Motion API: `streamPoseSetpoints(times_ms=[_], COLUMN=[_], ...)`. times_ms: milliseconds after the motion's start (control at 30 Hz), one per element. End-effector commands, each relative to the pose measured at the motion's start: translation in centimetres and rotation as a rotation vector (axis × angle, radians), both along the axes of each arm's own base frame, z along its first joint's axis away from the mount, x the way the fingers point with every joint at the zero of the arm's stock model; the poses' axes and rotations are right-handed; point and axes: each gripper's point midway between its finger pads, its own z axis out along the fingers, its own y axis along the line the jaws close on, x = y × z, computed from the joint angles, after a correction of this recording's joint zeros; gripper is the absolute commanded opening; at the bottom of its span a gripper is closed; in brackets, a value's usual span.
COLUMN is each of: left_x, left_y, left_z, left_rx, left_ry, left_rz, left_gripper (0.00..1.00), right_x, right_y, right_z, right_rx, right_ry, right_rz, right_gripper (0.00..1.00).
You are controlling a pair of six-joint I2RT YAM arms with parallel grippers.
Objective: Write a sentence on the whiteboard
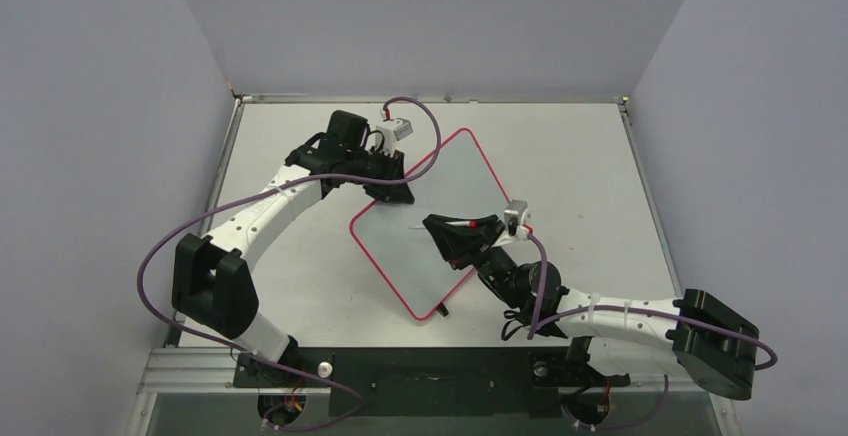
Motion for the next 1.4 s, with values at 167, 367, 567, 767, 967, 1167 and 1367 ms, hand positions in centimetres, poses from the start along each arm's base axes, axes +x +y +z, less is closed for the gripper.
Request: streamPoseSetpoints(times_ms=[167,367,567,767,967,1167,1367], left_x=[2.7,2.3,2.3,2.3,1.9,1.7,1.6], left_y=[3.3,3.7,4.2,4.3,4.5,4.4,4.3], left_z=[-3.1,-2.6,-2.0,-1.9,-1.4,-1.2,-1.3], left_rx=[0.237,0.242,0.248,0.252,0.242,0.248,0.260], left_ry=[-0.152,-0.157,-0.174,-0.179,-0.194,-0.198,-0.198], left_rz=[0.029,0.052,0.089,0.104,0.119,0.123,0.127], left_gripper=[0.00,0.00,0.00,0.00,0.00,0.00,0.00], right_x=[0.7,1.3,1.0,0.6,1.1,1.7,1.8], right_y=[1.4,0.9,0.8,2.0,3.3,3.9,4.5], right_z=[1.1,2.0,2.2,0.7,-1.6,-2.2,-2.2], right_rx=[0.057,0.120,0.143,0.119,0.065,0.053,0.051], right_ry=[-0.072,-0.129,-0.149,-0.125,-0.093,-0.078,-0.077], right_rz=[0.040,0.077,0.104,0.121,0.095,0.061,0.063], right_gripper=[0.00,0.00,0.00,0.00,0.00,0.00,0.00])
